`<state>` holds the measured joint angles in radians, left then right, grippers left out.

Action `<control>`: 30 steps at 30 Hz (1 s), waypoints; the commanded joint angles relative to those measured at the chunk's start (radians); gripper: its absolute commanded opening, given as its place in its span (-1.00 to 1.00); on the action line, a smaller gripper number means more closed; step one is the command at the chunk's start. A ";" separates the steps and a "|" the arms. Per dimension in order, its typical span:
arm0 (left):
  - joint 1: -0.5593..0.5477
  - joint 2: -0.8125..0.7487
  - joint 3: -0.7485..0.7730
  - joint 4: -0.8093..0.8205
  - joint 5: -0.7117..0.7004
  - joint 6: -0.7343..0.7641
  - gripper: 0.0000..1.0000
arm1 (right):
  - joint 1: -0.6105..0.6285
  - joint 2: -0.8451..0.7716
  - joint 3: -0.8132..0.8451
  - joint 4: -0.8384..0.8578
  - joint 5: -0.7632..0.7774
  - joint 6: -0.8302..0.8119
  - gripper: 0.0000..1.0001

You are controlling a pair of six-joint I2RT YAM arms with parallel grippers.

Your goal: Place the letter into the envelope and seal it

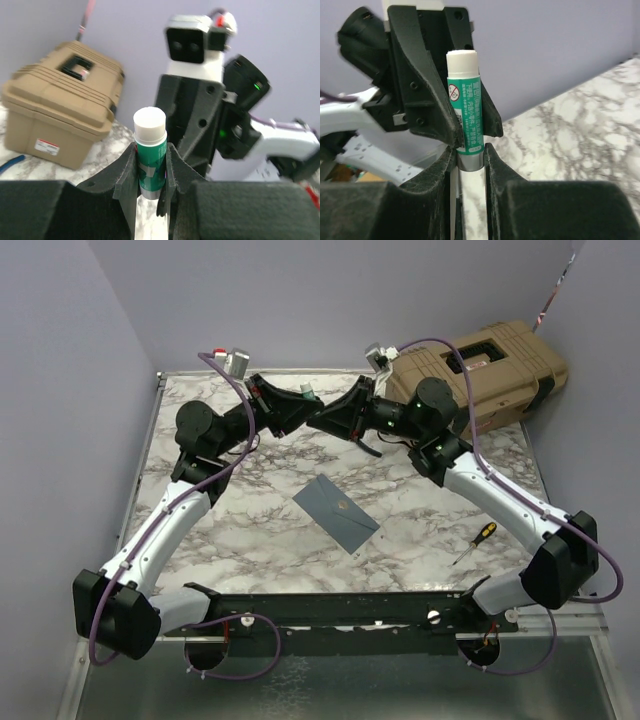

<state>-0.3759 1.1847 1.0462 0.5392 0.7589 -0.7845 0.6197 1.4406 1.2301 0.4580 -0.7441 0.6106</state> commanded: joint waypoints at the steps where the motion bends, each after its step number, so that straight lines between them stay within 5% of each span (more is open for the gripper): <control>1: -0.007 -0.008 -0.062 -0.024 -0.339 -0.091 -1.00 | 0.011 0.065 0.116 -0.312 0.358 -0.263 -0.99; 7: -0.026 0.009 -0.055 -0.179 -0.654 -0.136 -1.00 | 0.127 0.158 0.211 -0.425 0.910 -0.613 -0.99; 13: -0.043 0.065 0.023 -0.336 -0.806 -0.127 -1.00 | 0.211 0.250 0.259 -0.377 1.231 -0.776 -0.99; 16: -0.043 0.084 0.025 -0.351 -0.826 -0.124 -1.00 | 0.217 0.249 0.275 -0.418 1.153 -0.752 -0.95; 19: -0.043 0.091 0.020 -0.365 -0.837 -0.083 -1.00 | 0.209 0.197 0.255 -0.488 0.882 -0.695 -0.16; 21: -0.041 0.088 0.011 -0.381 -0.858 -0.037 -1.00 | 0.198 0.170 0.259 -0.586 0.769 -0.644 0.09; 25: -0.024 0.072 -0.012 -0.431 -0.889 0.039 -1.00 | 0.187 0.095 0.186 -0.685 0.664 -0.572 0.19; 30: -0.020 0.031 -0.087 -0.442 -0.892 0.111 -1.00 | 0.157 -0.010 -0.028 -0.782 0.785 -0.410 0.20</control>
<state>-0.4015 1.2724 1.0203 0.1272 -0.0940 -0.7708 0.7971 1.4891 1.3270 -0.1627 0.0051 0.0463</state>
